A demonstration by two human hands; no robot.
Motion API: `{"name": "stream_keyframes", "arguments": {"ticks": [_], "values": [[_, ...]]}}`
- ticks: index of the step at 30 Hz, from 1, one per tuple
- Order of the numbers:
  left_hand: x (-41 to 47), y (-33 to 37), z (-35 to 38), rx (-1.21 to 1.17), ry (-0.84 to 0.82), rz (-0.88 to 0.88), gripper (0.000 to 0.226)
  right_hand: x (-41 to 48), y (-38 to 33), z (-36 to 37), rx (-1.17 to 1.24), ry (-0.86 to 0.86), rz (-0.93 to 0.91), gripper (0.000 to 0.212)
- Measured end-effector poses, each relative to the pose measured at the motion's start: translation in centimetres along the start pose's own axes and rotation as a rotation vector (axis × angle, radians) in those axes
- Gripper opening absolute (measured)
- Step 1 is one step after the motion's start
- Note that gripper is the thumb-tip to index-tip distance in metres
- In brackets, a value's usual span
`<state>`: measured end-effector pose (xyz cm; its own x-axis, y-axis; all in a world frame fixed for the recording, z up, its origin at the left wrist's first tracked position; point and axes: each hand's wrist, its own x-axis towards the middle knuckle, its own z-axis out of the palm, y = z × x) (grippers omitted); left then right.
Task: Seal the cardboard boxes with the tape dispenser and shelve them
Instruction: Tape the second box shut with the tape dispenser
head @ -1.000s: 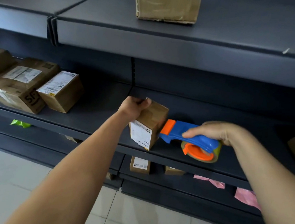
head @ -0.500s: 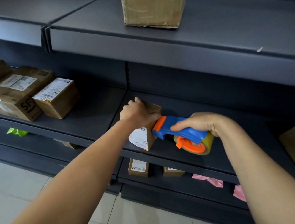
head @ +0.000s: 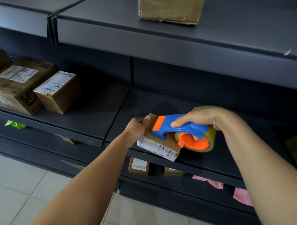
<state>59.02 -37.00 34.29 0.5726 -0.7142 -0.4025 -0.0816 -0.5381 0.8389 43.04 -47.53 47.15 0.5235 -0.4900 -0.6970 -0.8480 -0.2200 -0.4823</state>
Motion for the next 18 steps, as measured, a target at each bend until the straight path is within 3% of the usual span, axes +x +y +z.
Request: {"name": "stream_keyframes", "arguments": {"ticks": [8,14,18], "values": [[0.1,0.1,0.5,0.177,0.082,0.096,0.041,-0.9,0.9,-1.3,0.089,-0.041,-0.010,0.036],[0.1,0.3,0.1,0.211,0.087,0.090,0.041,-2.8,5.9,-2.4,0.121,-0.057,0.027,0.039],[0.1,0.5,0.4,0.244,0.067,0.109,0.044,-4.4,10.6,-3.0,0.113,-0.065,0.117,0.065]]}}
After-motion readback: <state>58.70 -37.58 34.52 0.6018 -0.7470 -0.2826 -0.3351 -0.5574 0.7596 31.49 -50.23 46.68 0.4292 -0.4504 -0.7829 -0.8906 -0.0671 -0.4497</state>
